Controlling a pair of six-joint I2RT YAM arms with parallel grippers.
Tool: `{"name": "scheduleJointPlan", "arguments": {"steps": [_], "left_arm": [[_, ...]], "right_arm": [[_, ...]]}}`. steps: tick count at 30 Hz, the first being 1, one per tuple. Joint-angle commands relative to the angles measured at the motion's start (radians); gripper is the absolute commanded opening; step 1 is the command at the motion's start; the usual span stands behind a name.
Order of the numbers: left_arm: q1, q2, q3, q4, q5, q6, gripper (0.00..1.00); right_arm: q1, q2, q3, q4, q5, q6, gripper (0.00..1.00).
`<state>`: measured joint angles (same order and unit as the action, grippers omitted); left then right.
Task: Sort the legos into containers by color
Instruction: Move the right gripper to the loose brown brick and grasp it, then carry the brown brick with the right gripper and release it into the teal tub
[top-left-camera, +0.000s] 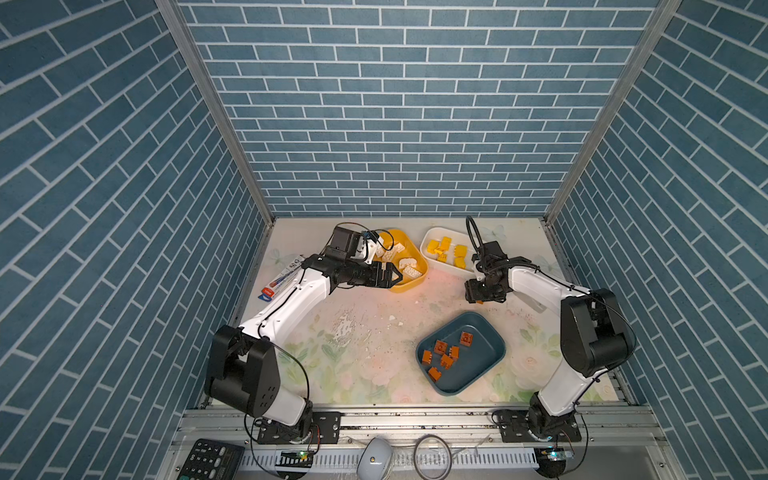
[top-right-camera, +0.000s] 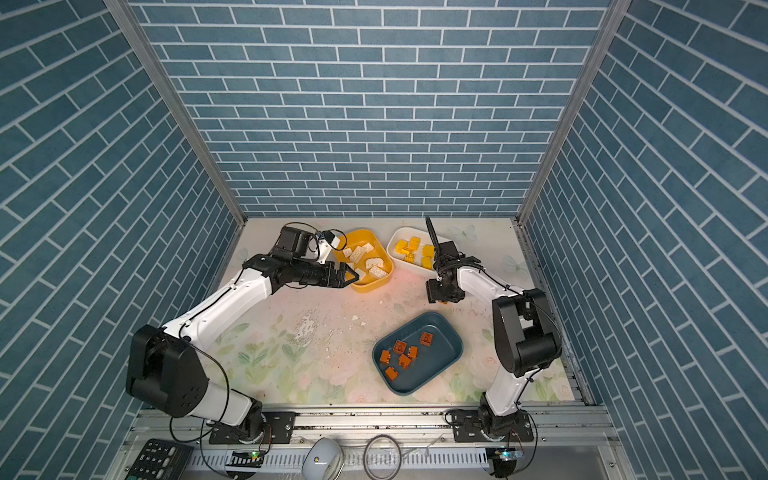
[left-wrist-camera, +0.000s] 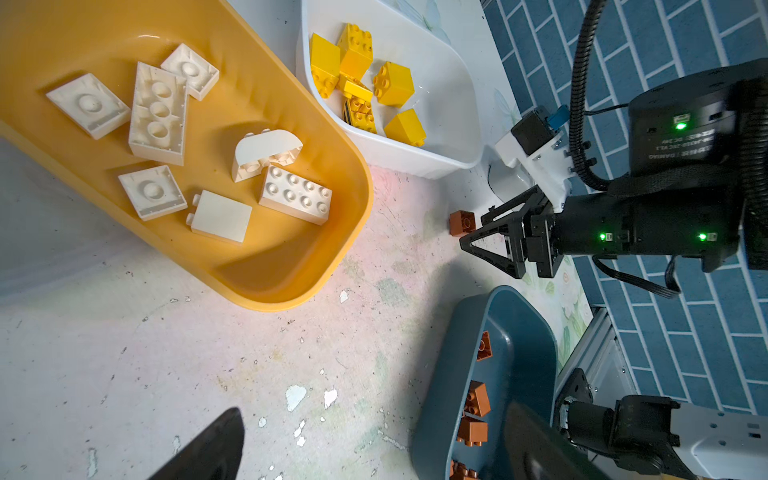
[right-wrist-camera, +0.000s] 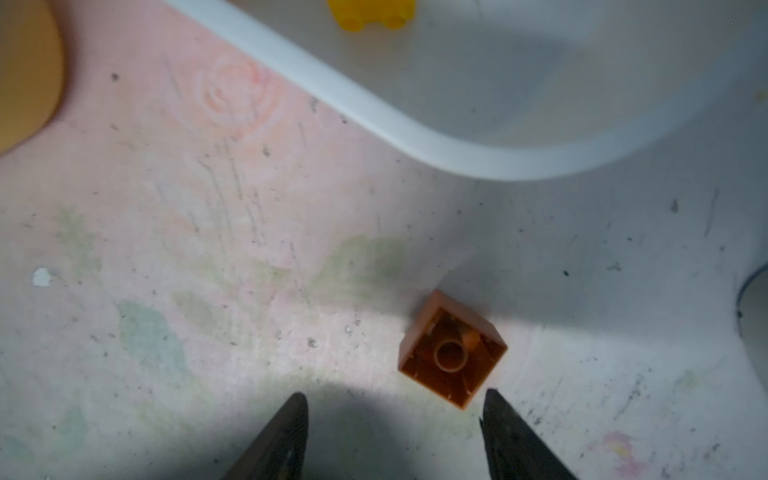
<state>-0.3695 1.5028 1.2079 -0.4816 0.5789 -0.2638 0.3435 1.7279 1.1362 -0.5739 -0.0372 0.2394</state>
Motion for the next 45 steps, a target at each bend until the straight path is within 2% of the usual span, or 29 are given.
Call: {"name": "scheduleJointPlan", "arguments": {"steps": [1,10,15,19,24,28,32,33,38,41,45], "left_arm": [[0.013,0.018,0.03,-0.027,0.019,0.022,1.0],[0.033,0.006,0.015,-0.034,0.022,0.028,0.99],[0.037,0.008,0.021,-0.04,0.026,0.031,1.0],[0.038,0.017,0.031,-0.047,0.032,0.03,1.0],[0.038,0.033,0.059,-0.06,0.035,0.029,1.0],[0.039,0.036,0.061,-0.064,0.031,0.025,1.0],[0.041,0.028,0.047,-0.066,0.016,0.02,0.99],[0.044,0.021,0.044,-0.068,0.009,0.019,1.0],[0.071,-0.028,0.0,-0.06,-0.046,0.01,1.0],[0.106,-0.073,-0.054,-0.032,-0.083,-0.008,1.0],[0.169,-0.127,-0.12,0.003,-0.147,-0.027,1.0]], "right_arm": [[-0.012,0.005,-0.018,0.055,0.016,0.129,0.66],[-0.026,0.098,0.005,0.114,-0.002,0.191,0.59],[-0.026,0.11,0.003,0.087,0.025,0.166,0.46],[-0.024,0.054,-0.001,0.057,0.041,0.145,0.3],[0.001,-0.092,-0.009,0.006,-0.001,0.06,0.23],[0.066,-0.245,-0.031,-0.073,-0.028,0.02,0.22],[0.144,-0.402,-0.106,-0.123,-0.044,0.067,0.23],[0.164,-0.436,-0.127,-0.138,-0.088,0.084,0.23],[0.241,-0.569,-0.266,-0.18,-0.134,0.186,0.24],[0.252,-0.594,-0.315,-0.195,-0.155,0.209,0.33],[0.25,-0.553,-0.325,-0.169,-0.187,0.191,0.53]]}}
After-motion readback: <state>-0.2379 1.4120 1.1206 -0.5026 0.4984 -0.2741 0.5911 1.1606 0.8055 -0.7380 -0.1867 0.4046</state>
